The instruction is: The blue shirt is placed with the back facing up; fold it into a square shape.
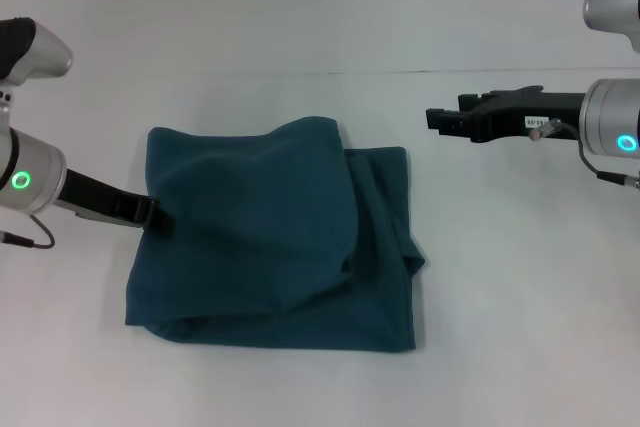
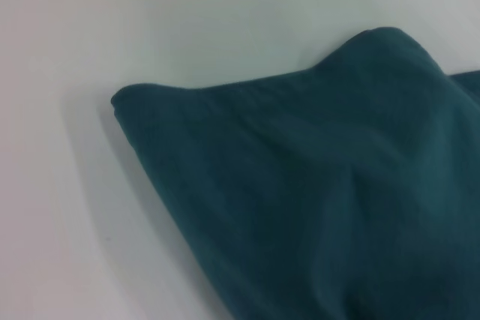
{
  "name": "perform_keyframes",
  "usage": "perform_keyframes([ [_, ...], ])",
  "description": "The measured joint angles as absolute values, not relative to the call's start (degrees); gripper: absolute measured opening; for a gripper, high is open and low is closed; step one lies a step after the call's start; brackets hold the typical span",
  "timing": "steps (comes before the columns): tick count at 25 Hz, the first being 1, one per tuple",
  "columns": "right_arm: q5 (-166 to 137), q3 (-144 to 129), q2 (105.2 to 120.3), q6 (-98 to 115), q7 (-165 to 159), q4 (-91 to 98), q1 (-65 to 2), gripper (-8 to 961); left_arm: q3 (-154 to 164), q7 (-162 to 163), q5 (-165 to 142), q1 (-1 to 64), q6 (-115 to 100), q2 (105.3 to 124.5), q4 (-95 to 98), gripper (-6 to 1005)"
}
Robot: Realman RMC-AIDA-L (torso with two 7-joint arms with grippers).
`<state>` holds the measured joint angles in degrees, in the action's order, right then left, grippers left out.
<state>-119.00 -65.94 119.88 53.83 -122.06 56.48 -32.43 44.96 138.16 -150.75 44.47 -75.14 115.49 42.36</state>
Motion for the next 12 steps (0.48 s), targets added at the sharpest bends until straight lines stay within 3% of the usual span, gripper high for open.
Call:
perform_keyframes([
  [3, -119.1, -66.5, 119.78, 55.2, -122.4, 55.6, -33.2, 526, 44.0, 138.0, -150.6, 44.5, -74.9, 115.4, 42.4, 89],
  [12, -128.7, -67.3, 119.87, 61.8, -132.9, 55.2, -38.2, 521, 43.7, 137.0, -150.2, 44.1, -74.8, 115.33, 42.4, 89],
])
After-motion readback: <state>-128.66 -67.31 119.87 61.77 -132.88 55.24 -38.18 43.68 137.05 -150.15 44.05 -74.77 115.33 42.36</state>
